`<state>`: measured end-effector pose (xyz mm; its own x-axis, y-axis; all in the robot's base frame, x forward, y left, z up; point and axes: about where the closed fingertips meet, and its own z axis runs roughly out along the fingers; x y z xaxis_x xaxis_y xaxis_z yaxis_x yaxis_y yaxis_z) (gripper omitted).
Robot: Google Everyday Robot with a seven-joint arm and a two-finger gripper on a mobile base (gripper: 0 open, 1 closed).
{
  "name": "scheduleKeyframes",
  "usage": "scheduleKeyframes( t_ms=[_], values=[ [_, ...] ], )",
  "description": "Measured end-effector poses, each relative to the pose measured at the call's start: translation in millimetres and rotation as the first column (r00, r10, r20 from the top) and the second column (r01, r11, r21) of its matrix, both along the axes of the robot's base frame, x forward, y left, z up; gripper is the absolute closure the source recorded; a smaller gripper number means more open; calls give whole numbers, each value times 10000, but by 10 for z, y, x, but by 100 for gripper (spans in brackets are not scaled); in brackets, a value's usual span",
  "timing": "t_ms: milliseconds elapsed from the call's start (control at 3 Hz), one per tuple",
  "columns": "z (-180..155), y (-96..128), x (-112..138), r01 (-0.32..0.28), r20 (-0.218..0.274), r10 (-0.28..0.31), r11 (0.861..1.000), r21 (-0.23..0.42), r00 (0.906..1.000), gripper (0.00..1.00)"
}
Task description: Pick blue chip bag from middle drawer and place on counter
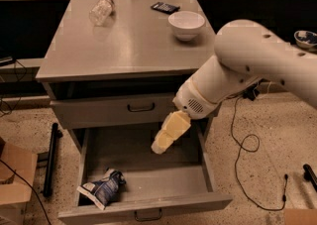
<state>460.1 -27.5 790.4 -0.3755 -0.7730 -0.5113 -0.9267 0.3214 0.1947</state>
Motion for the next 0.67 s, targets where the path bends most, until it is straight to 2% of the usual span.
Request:
scheduleKeyframes(
  t_ms=[333, 667],
  values=[
    [-390, 418, 55, 321, -582, -282, 9973, 666, 9979, 0],
    [-866, 770, 104, 747, -1337, -595, 9909, 1121, 9892, 0]
  ],
)
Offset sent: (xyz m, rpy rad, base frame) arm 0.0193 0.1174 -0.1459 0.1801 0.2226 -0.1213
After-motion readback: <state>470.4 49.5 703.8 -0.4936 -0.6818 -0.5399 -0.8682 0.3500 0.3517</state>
